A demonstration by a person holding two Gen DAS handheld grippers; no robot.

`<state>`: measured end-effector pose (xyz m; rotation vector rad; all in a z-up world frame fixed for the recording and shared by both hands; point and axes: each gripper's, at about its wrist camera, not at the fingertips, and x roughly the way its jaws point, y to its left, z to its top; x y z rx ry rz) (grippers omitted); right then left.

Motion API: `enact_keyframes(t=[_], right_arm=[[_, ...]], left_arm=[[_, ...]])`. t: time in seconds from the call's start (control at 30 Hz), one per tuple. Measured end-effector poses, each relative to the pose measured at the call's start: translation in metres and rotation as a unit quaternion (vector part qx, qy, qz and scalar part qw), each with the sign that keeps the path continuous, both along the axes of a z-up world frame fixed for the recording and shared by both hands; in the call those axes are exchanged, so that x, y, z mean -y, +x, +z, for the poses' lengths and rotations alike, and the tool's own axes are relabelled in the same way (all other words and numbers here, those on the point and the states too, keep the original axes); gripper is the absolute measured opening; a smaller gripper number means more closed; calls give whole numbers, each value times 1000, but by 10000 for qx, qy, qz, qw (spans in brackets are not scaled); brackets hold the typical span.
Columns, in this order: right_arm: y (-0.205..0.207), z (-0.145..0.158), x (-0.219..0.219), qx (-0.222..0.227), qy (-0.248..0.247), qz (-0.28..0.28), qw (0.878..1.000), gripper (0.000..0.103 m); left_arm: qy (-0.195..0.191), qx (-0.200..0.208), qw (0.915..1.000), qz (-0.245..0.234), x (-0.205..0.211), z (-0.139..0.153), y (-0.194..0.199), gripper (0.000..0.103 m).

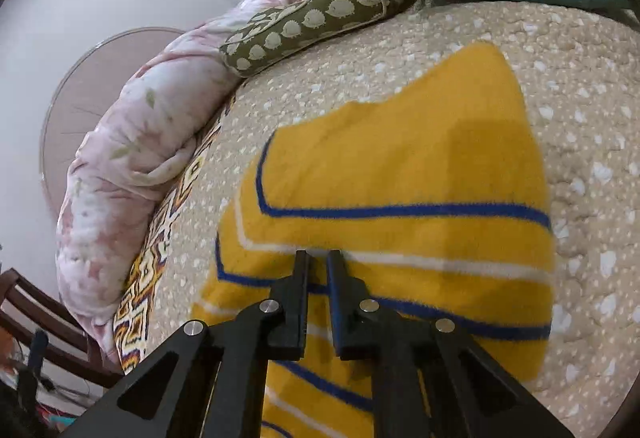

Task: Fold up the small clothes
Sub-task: 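Fold the sweater end over onto the other half with both grippers, then release the sweater and withdraw both grippers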

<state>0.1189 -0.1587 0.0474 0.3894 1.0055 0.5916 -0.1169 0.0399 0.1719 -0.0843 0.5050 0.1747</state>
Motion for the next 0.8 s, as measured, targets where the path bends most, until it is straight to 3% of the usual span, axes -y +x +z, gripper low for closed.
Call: enact_keyframes(t=[0.13, 0.3, 0.37, 0.47, 0.57, 0.67, 0.8], right_arm=[[-15, 25, -21, 302, 193, 298, 9989, 12], [-11, 0, -57, -112, -17, 589, 9982, 11], [-20, 4, -58, -10, 81, 550, 9985, 12], [-49, 20, -57, 179, 323, 852, 9957, 13], [-75, 10, -59, -41, 543, 1085, 9926, 14], [-97, -19, -74, -163, -56, 1192, 9927, 14], [-125, 0, -47, -13, 410, 1041, 9937, 15]], left_arm=[[-93, 158, 9998, -43, -2, 6, -17, 103], [1, 107, 9999, 50, 2, 8, -27, 103], [71, 159, 9998, 86, 3, 10, -34, 103], [131, 266, 9994, 174, 4, 13, -42, 103], [-21, 291, 9995, 148, 7, 14, -45, 103], [-6, 287, 9995, 91, 14, 17, -49, 103], [248, 445, 9987, 90, 25, 22, -64, 103]])
